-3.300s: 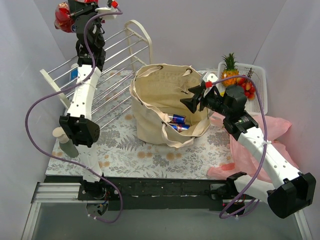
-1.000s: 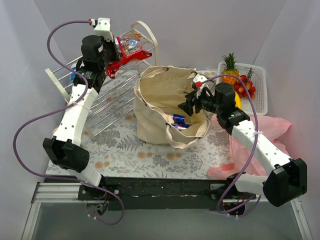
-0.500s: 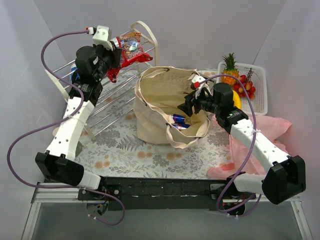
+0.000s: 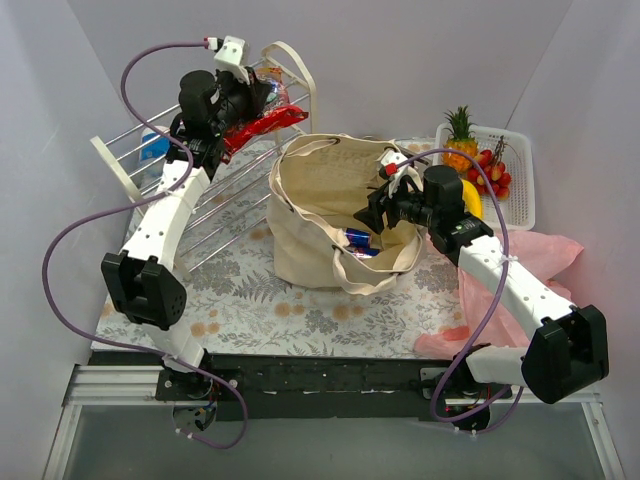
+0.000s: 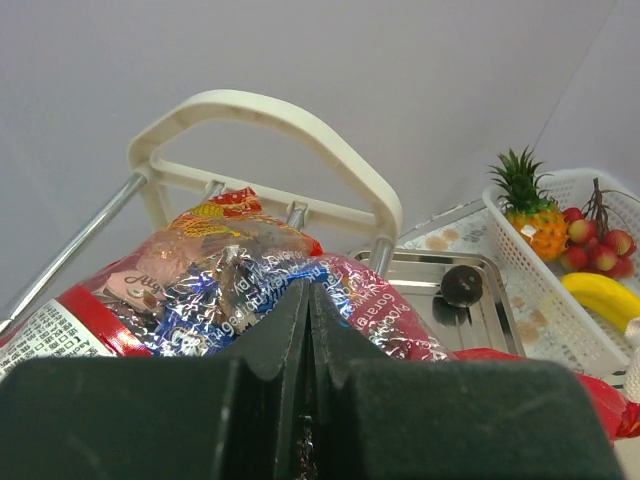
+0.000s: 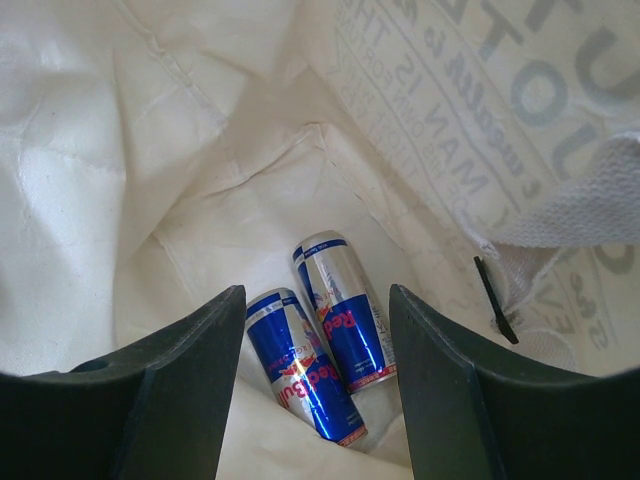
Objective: Untie the knot of the grocery bags and take out the mixed food
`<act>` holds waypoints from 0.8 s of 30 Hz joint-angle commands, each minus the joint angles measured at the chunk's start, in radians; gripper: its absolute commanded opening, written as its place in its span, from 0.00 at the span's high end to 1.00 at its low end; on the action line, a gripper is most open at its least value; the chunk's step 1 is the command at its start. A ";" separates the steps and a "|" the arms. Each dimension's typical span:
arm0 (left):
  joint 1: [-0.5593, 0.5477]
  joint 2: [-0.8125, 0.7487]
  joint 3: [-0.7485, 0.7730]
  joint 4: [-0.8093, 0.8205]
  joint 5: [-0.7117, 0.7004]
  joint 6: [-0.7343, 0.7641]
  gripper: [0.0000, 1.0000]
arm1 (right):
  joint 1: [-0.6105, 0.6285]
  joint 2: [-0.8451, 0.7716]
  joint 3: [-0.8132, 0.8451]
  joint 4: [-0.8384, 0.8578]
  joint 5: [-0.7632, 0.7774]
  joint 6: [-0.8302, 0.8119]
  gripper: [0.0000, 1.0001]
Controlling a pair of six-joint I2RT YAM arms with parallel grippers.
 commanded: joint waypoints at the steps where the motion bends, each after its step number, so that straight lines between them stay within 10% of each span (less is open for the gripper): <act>1: 0.002 -0.009 -0.122 -0.016 0.004 0.044 1.00 | -0.006 0.004 0.022 0.015 0.005 0.009 0.34; 8: 0.003 0.002 0.045 0.022 0.027 0.003 0.98 | -0.006 0.020 0.071 -0.025 0.000 0.001 0.34; 10: 0.003 0.000 0.122 -0.019 0.039 0.019 0.81 | -0.004 0.026 0.088 -0.031 0.001 -0.004 0.34; 11: 0.003 -0.006 0.176 -0.036 0.036 0.032 0.57 | -0.004 0.030 0.114 -0.029 0.001 -0.002 0.35; 14: 0.002 -0.071 0.189 -0.077 -0.034 0.098 0.38 | -0.006 0.053 0.178 -0.011 -0.029 0.004 0.35; 24: 0.074 -0.309 0.037 -0.240 -0.283 0.401 0.28 | -0.007 0.191 0.481 0.076 -0.235 0.205 0.35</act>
